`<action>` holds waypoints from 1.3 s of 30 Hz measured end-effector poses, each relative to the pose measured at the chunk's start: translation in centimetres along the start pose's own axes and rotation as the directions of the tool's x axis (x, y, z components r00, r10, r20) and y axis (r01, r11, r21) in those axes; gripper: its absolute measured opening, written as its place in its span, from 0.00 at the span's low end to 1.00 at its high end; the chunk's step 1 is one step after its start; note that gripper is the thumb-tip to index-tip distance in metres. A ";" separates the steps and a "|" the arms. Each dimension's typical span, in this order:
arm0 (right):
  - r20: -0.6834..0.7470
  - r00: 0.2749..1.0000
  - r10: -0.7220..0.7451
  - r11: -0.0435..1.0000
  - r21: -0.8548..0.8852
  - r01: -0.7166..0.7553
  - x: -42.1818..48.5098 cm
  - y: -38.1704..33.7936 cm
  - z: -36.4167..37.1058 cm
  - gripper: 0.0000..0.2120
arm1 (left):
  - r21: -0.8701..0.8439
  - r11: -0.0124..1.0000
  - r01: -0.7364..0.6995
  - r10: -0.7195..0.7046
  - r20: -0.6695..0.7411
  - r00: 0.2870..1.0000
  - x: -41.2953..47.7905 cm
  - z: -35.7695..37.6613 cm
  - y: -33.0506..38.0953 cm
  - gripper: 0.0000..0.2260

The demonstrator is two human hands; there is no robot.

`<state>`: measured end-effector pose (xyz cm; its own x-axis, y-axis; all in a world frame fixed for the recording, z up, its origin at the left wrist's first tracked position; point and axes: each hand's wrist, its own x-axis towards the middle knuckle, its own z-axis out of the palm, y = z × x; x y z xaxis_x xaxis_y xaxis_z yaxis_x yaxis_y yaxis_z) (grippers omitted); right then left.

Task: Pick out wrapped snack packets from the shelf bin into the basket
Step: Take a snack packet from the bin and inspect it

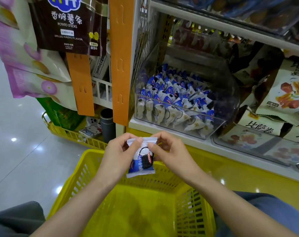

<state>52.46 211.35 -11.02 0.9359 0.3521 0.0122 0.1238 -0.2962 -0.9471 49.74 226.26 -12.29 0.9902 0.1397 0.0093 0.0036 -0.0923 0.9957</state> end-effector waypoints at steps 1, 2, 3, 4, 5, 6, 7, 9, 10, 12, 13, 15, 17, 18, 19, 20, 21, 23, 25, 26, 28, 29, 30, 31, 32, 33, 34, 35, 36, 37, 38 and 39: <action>-0.006 1.000 -0.012 0.998 -0.054 0.012 -0.1 0.1 0.0 0.05 | 0.030 0.999 -0.015 0.015 0.001 1.000 -0.1 0.0 0.0 0.07; -0.015 0.999 -0.035 0.991 -0.127 0.033 -0.1 0.1 0.1 0.04 | 0.065 0.997 -0.030 0.029 0.007 1.000 -0.1 0.0 0.0 0.08; -0.025 0.998 -0.065 0.978 -0.198 0.058 -0.2 0.2 0.1 0.03 | 0.098 0.994 -0.041 0.040 0.016 0.999 -0.2 0.0 0.0 0.08; -0.032 0.994 -0.104 0.961 -0.261 0.092 -0.3 0.1 0.1 0.04 | 0.121 0.992 -0.045 0.042 0.027 0.999 -0.2 0.0 -0.1 0.09; -0.031 0.988 -0.154 0.935 -0.328 0.135 -0.4 0.1 0.0 0.04 | 0.128 0.991 -0.038 0.033 0.038 0.999 -0.2 0.0 -0.1 0.09; -0.021 0.975 -0.220 0.891 -0.412 0.192 -0.5 -0.1 -0.1 0.04 | 0.121 0.992 -0.022 0.016 0.049 0.999 -0.2 0.0 -0.2 0.10; 0.001 0.956 -0.294 0.824 -0.506 0.254 -0.7 -0.2 -0.1 0.05 | 0.109 0.994 -0.004 -0.002 0.059 0.998 -0.1 0.0 -0.2 0.11; 0.066 0.912 -0.405 0.668 -0.660 0.344 -0.9 -0.4 -0.3 0.06 | 0.082 0.996 0.030 -0.036 0.073 0.997 0.0 0.0 -0.3 0.12; 0.082 0.901 -0.427 0.626 -0.692 0.360 -0.9 -0.4 -0.3 0.06 | 0.065 0.997 0.043 -0.049 0.080 0.996 0.0 0.1 -0.3 0.11; 0.045 0.911 -0.410 0.671 -0.662 0.335 -0.9 -0.5 -0.4 0.06 | 0.035 0.998 0.047 -0.049 0.076 0.996 0.0 0.3 -0.2 0.07; -0.003 0.925 -0.380 0.728 -0.617 0.298 -0.9 -0.4 -0.5 0.05 | 0.044 0.998 0.037 -0.039 0.042 0.998 0.0 0.3 -0.3 0.05; -0.115 0.943 -0.311 0.822 -0.531 0.206 -0.5 -0.2 -0.7 0.06 | 0.151 0.988 -0.006 0.017 -0.071 0.997 0.1 0.1 -0.6 0.08; -0.198 0.942 -0.271 0.877 -0.455 0.157 -0.3 -0.2 -0.8 0.06 | 0.250 0.968 -0.028 0.051 -0.088 0.995 0.2 -0.1 -0.6 0.08; -0.212 0.936 -0.280 0.887 -0.430 0.168 -0.2 -0.3 -0.9 0.05 | 0.239 0.971 -0.004 0.019 -0.060 0.998 0.3 -0.1 -0.6 0.06; -0.202 0.931 -0.306 0.884 -0.424 0.198 -0.3 -0.3 -0.9 0.05 | 0.172 0.984 0.052 -0.047 -0.035 0.998 0.4 0.0 -0.6 0.08; -0.169 0.925 -0.340 0.868 -0.436 0.239 -0.4 -0.3 -0.8 0.05 | 0.052 0.989 0.140 -0.140 -0.007 0.990 0.5 0.0 -0.4 0.11; -0.120 0.918 -0.378 0.840 -0.461 0.285 -0.5 -0.3 -0.8 0.05 | -0.076 0.968 0.239 -0.237 0.034 0.971 0.6 0.0 -0.3 0.14; -0.018 0.890 -0.456 0.756 -0.536 0.376 -0.8 -0.2 -0.5 0.05 | -0.273 0.897 0.348 -0.321 0.140 0.937 0.7 -0.1 -0.2 0.18; 0.067 0.849 -0.524 0.631 -0.640 0.439 -0.9 -0.2 -0.2 0.06 | -0.364 0.871 0.331 -0.272 0.205 0.940 0.6 -0.3 -0.2 0.19; 0.107 0.834 -0.541 0.566 -0.687 0.456 -0.9 -0.2 -0.2 0.09 | -0.383 0.875 0.297 -0.238 0.193 0.952 0.5 -0.3 -0.1 0.17; 0.160 0.829 -0.536 0.520 -0.711 0.474 -0.9 -0.2 -0.2 0.11 | -0.365 0.903 0.227 -0.207 0.094 0.974 0.4 -0.2 -0.2 0.11; 0.150 0.844 -0.514 0.566 -0.681 0.465 -0.9 -0.1 -0.1 0.10 | -0.347 0.916 0.203 -0.203 0.036 0.979 0.5 -0.2 -0.2 0.09; 0.099 0.873 -0.477 0.660 -0.615 0.431 -1.0 -0.2 0.1 0.08 | -0.325 0.928 0.184 -0.196 -0.004 0.981 0.5 -0.1 -0.2 0.08; 0.013 0.907 -0.421 0.774 -0.516 0.367 -1.0 -0.2 0.3 0.05 | -0.305 0.937 0.172 -0.188 -0.025 0.982 0.5 -0.1 -0.2 0.08; -0.084 0.936 -0.341 0.874 -0.394 0.284 -0.9 -0.4 0.5 0.05 | -0.288 0.943 0.167 -0.183 -0.030 0.983 0.6 -0.1 -0.2 0.08; -0.165 0.957 -0.239 0.946 -0.263 0.191 -0.7 -0.5 0.6 0.06 | -0.278 0.947 0.162 -0.175 -0.025 0.984 0.5 0.0 -0.1 0.08; -0.214 0.969 -0.121 0.987 -0.133 0.093 -0.5 -0.6 0.6 0.09 | -0.270 0.950 0.157 -0.166 -0.010 0.986 0.5 0.0 0.0 0.08; -0.225 0.974 -0.006 1.000 -0.025 0.001 -0.3 -0.8 0.4 0.11 | -0.261 0.953 0.150 -0.153 0.008 0.988 0.5 0.1 0.0 0.08; -0.200 0.976 0.091 0.994 0.072 -0.077 -0.1 -0.8 0.3 0.13 | -0.251 0.957 0.144 -0.142 0.028 0.990 0.4 0.1 0.0 0.08; -0.148 0.975 0.168 0.974 0.176 -0.141 0.0 -0.9 0.2 0.15 | -0.234 0.962 0.139 -0.131 0.047 0.990 0.4 0.2 -0.1 0.08; -0.078 0.971 0.228 0.936 0.291 -0.196 0.0 -0.9 0.1 0.15 | -0.215 0.968 0.132 -0.121 0.064 0.991 0.4 0.2 -0.1 0.08; -0.005 0.965 0.262 0.891 0.384 -0.240 0.0 -1.0 0.0 0.14 | -0.197 0.973 0.122 -0.110 0.074 0.991 0.3 0.3 -0.2 0.08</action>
<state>52.32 211.61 -10.09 0.9371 0.2580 -0.2349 -0.2412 -0.0075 -0.9704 50.12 226.03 -12.48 0.9914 0.0753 -0.1068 0.0971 0.1217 0.9878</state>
